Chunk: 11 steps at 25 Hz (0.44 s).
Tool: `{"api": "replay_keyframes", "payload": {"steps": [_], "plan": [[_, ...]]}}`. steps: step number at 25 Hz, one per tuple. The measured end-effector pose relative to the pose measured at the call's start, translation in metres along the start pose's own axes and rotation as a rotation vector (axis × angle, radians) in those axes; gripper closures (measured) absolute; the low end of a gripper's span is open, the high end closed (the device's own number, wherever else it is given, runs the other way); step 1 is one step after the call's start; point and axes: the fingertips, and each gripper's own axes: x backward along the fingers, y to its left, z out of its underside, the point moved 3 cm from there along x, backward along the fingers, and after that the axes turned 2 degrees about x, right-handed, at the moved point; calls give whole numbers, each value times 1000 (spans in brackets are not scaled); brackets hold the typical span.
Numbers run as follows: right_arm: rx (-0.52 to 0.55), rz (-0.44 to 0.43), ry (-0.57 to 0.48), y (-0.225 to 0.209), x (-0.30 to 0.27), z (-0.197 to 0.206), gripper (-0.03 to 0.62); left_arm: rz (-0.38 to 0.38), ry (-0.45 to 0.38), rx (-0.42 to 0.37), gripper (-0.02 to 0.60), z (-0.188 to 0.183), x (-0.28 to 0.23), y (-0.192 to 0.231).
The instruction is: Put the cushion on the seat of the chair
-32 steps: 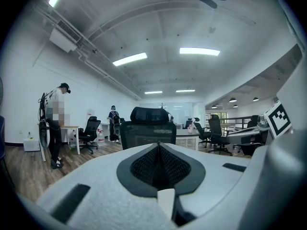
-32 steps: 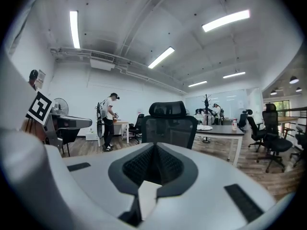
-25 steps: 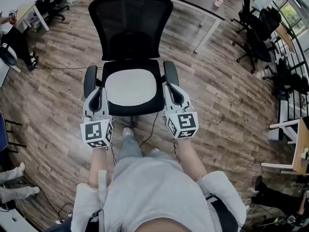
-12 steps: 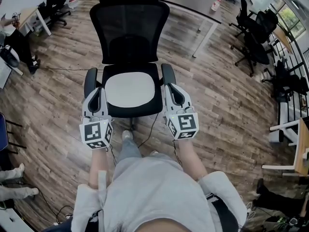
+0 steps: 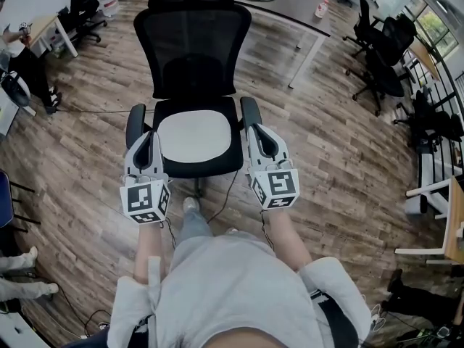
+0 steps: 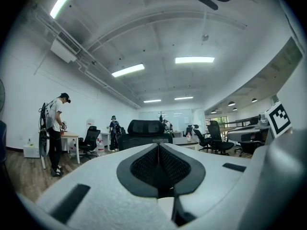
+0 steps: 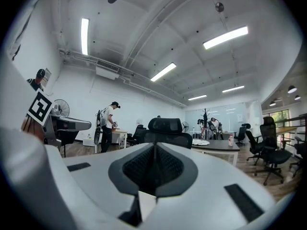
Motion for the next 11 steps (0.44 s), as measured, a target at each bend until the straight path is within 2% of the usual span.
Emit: {"api": "replay_keyframes", "payload": {"steps": [11], "plan": [[-1, 7, -16, -4, 1, -4, 574, -5, -13, -5, 569, -4, -1, 0]]}}
